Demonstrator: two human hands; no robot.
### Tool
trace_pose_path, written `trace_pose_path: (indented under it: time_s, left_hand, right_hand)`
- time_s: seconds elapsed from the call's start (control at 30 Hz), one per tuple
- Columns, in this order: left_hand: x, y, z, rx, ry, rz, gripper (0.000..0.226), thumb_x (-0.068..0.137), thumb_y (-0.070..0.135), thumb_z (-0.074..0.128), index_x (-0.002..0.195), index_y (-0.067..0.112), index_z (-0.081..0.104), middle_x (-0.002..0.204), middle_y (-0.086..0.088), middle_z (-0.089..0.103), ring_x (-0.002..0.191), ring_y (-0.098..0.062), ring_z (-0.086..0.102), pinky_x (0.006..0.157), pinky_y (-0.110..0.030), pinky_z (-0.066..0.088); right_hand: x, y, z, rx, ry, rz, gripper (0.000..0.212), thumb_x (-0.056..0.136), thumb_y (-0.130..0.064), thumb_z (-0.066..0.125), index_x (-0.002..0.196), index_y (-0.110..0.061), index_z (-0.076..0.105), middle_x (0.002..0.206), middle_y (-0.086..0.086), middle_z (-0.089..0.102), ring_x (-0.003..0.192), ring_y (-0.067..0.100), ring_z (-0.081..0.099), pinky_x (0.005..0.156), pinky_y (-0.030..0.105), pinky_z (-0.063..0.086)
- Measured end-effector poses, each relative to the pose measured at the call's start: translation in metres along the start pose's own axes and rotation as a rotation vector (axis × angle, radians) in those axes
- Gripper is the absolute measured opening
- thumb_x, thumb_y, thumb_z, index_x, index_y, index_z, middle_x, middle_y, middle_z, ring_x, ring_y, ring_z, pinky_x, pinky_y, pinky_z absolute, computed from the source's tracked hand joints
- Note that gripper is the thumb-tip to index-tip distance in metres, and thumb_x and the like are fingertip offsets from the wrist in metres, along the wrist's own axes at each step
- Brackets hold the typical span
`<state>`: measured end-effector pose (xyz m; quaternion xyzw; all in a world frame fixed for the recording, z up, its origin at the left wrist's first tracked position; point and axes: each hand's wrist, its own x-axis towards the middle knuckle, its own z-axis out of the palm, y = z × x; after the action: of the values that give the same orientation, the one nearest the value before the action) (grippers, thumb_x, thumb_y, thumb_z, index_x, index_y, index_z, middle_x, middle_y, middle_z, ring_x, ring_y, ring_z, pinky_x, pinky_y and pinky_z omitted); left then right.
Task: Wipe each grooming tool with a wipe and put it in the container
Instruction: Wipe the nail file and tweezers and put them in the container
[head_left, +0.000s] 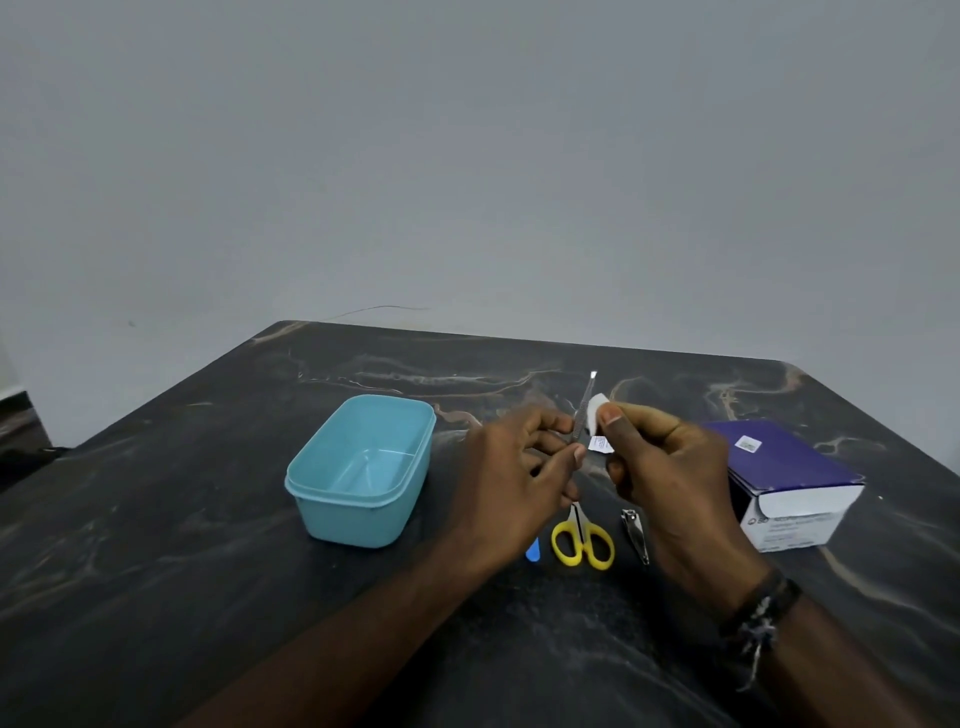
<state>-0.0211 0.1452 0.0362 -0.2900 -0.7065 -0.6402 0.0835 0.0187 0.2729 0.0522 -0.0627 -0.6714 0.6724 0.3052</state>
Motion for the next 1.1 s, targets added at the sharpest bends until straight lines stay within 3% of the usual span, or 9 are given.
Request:
trace_pose_path:
  time_s: [0.23, 0.43, 0.6, 0.8, 0.93, 1.1]
  left_hand:
    - [-0.0029, 0.0003, 0.0006, 0.039, -0.032, 0.044, 0.023, 0.088, 0.010, 0.068, 0.085, 0.033, 0.062, 0.071, -0.004, 0.072, 0.056, -0.017, 0.071, 0.055, -0.037, 0.061]
    - [-0.0043, -0.0003, 0.0020, 0.011, -0.058, 0.017, 0.006, 0.089, 0.010, 0.067, 0.091, 0.016, 0.069, 0.072, -0.006, 0.072, 0.056, -0.018, 0.071, 0.056, -0.038, 0.061]
    - [-0.0047, -0.0008, -0.0008, 0.048, -0.043, 0.053, 0.006, 0.089, 0.008, 0.067, 0.092, 0.008, 0.071, 0.069, -0.006, 0.072, 0.055, -0.017, 0.071, 0.054, -0.038, 0.061]
    - [-0.0072, 0.0008, 0.0023, 0.061, -0.107, 0.044, 0.009, 0.090, 0.008, 0.065, 0.090, 0.001, 0.071, 0.066, -0.009, 0.071, 0.054, -0.017, 0.071, 0.053, -0.038, 0.060]
    - [-0.0074, 0.0015, 0.0020, 0.019, -0.079, 0.024, 0.006, 0.089, 0.005, 0.065, 0.087, 0.005, 0.070, 0.067, -0.012, 0.070, 0.053, -0.021, 0.070, 0.052, -0.037, 0.060]
    - [-0.0064, -0.0006, -0.0017, -0.012, -0.043, 0.019, 0.018, 0.089, 0.002, 0.063, 0.082, 0.018, 0.069, 0.067, -0.011, 0.069, 0.055, -0.029, 0.069, 0.052, -0.037, 0.059]
  right_hand:
    - [-0.0009, -0.0020, 0.0015, 0.016, 0.004, 0.002, 0.010, 0.089, -0.015, 0.065, 0.083, -0.017, 0.072, 0.058, 0.005, 0.057, 0.044, 0.008, 0.044, 0.043, 0.022, 0.038]
    - [-0.0002, 0.0003, -0.0007, -0.080, -0.059, -0.035, 0.012, 0.090, -0.014, 0.064, 0.082, -0.013, 0.072, 0.049, -0.008, 0.059, 0.044, 0.004, 0.048, 0.044, 0.016, 0.039]
    - [-0.0014, -0.0009, -0.0013, -0.216, -0.137, -0.074, 0.015, 0.090, -0.010, 0.063, 0.078, -0.012, 0.072, 0.058, -0.007, 0.066, 0.049, -0.003, 0.056, 0.050, 0.013, 0.041]
    - [0.0031, -0.0056, -0.0055, -0.179, -0.004, -0.090, 0.019, 0.090, -0.020, 0.065, 0.073, -0.012, 0.070, 0.046, -0.013, 0.057, 0.041, -0.001, 0.044, 0.047, 0.018, 0.038]
    - [0.0011, -0.0062, -0.0055, -0.158, -0.075, -0.067, 0.022, 0.091, -0.019, 0.063, 0.073, -0.008, 0.068, 0.042, -0.015, 0.054, 0.040, -0.002, 0.046, 0.044, 0.009, 0.034]
    - [-0.0013, -0.0066, -0.0031, -0.201, -0.192, -0.020, 0.019, 0.092, -0.011, 0.060, 0.076, -0.007, 0.069, 0.045, -0.013, 0.059, 0.043, -0.004, 0.051, 0.044, 0.007, 0.036]
